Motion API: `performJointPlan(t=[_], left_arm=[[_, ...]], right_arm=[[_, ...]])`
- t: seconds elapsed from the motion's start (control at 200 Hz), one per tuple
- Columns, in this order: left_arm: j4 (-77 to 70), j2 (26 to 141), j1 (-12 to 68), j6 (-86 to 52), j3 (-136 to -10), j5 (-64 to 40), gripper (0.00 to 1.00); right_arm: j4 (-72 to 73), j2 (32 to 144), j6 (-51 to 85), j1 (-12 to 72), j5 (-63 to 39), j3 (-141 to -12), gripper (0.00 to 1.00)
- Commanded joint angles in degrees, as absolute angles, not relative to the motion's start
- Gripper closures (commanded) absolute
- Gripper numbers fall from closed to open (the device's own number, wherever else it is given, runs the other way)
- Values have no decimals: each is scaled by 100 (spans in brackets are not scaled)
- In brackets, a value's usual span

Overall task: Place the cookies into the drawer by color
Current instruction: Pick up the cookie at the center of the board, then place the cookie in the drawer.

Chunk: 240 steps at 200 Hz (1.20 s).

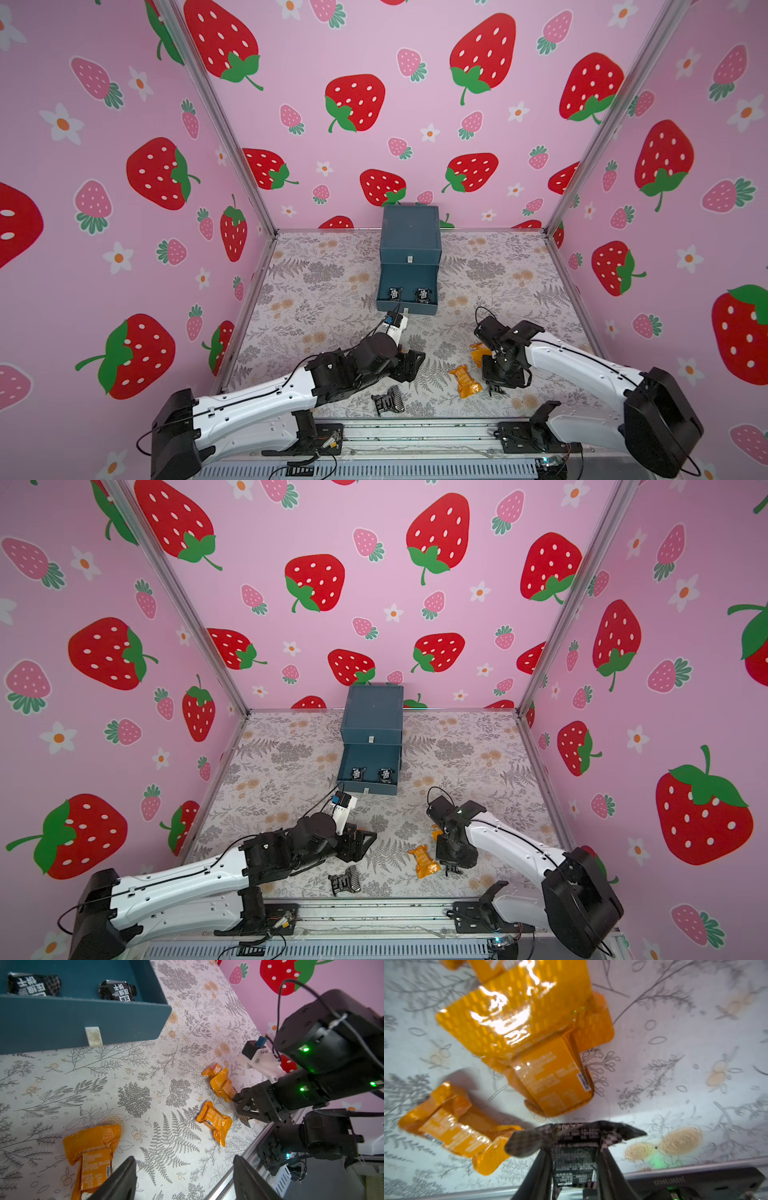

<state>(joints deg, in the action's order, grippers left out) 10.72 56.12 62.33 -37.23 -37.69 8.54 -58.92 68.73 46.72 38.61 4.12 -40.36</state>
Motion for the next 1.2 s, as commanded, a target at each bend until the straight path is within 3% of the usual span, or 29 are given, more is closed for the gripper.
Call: performJointPlan(t=[0.0,0.245,0.745,0.97,1.196], left_arm=[[1252,5438,6114,-3648,-3712,993,22],[1638,5131,5425,-3445,-4210,612,20],[1252,5769,3187,-3329,-4591,-927,18],[1083,6203,2902,-3191,-4720,-652,18],[803,6694,2864,-3206,-4767,-996,19]], right_arm=[[-6577,6421,4838,3942,694,-4558,76],[-7230,6709,4367,3988,971,-6417,75],[-7044,10547,3545,4225,510,-10911,75],[-7198,11954,3471,4246,328,-12510,75],[-6969,12534,3511,4262,242,-12722,74]])
